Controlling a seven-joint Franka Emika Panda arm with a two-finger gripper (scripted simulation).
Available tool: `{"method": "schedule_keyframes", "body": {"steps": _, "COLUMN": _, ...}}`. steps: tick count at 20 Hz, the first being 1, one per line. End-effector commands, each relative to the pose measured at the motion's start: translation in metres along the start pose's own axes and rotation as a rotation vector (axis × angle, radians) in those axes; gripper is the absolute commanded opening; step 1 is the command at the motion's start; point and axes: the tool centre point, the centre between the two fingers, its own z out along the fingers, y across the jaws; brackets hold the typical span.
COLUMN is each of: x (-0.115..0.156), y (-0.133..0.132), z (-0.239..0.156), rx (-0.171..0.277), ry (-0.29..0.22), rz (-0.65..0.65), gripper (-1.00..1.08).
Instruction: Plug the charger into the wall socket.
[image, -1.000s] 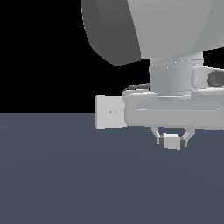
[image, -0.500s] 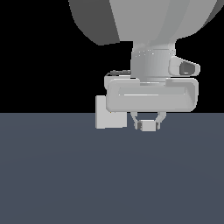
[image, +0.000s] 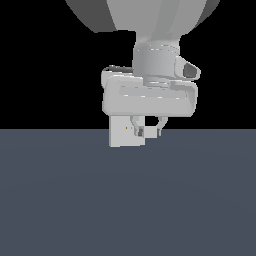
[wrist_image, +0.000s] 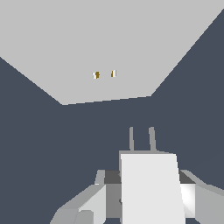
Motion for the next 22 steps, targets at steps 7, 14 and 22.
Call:
{"method": "schedule_keyframes", "body": {"steps": 7, "x": 0.006, "y": -0.016, "z": -0.007, "rx": 0.029, "ry": -0.003, "rz": -0.098, "gripper": -1.0}}
{"method": "schedule_keyframes", "body": {"steps": 14, "x": 0.006, "y": -0.017, "z": -0.007, "rx": 0.031, "ry": -0.003, "rz": -0.104, "gripper": -1.0}}
{"method": "schedule_keyframes", "body": {"steps": 22, "x": 0.018, "y": -0.019, "z": -0.004, "rx": 0.031, "ry": -0.003, "rz": -0.104, "gripper": -1.0}}
